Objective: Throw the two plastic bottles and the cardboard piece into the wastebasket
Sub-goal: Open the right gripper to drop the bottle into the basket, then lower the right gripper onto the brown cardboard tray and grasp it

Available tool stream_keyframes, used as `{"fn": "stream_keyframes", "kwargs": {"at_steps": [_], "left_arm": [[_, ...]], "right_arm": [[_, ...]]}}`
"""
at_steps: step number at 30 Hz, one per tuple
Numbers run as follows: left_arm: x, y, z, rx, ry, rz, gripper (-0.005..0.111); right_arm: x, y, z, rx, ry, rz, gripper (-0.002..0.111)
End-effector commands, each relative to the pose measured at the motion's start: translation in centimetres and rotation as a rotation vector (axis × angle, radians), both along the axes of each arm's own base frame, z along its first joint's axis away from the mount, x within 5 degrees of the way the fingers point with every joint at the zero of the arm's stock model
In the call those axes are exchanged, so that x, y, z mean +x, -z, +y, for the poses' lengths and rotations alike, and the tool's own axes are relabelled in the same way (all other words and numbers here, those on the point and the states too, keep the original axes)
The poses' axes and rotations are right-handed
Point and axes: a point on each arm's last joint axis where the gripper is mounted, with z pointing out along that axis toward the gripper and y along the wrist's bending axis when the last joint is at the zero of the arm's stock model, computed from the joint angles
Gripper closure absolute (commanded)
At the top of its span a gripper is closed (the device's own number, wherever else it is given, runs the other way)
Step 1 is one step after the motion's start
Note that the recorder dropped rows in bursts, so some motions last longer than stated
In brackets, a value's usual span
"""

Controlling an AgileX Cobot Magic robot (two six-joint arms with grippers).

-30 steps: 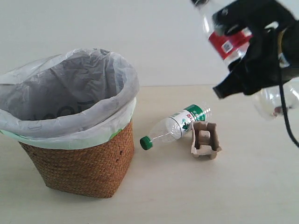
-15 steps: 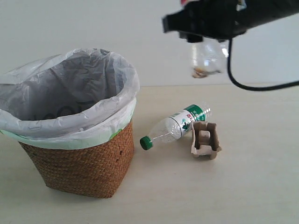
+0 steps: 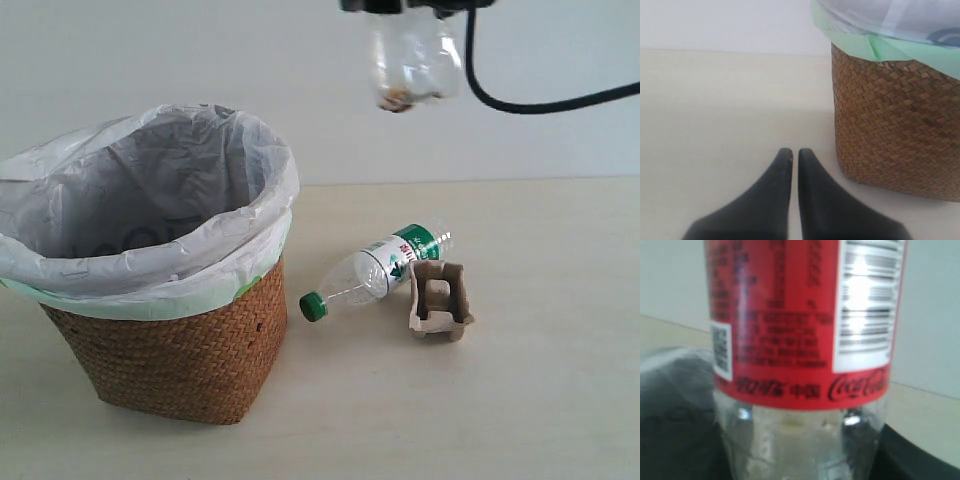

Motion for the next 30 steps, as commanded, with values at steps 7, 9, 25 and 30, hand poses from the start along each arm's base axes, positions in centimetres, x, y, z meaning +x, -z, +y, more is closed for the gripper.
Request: {"fn": "stream_keyframes", "kwargs": {"at_steps": [7, 9, 25, 30], "left_arm": [[0.0, 0.1, 0.0, 0.007, -0.002, 0.002, 0.103], [0.0, 0.1, 0.0, 0.007, -0.002, 0.002, 0.103], [0.0, 0.1, 0.0, 0.007, -0.002, 0.002, 0.103], [0.0, 0.1, 0.0, 0.007, -0.002, 0.002, 0.103]], "right_arm": [[1.3, 1.0, -5.3, -0.301, 0.335, 0.077, 0.108], [1.4, 1.3, -1.7, -0.024, 0.115, 0.101, 0.108], [1.5, -1.6, 7.4, 0.454, -0.324, 0.091, 0.038], [3.3, -0.9, 2.8, 0.361, -0.198, 0.206, 0.038]]}}
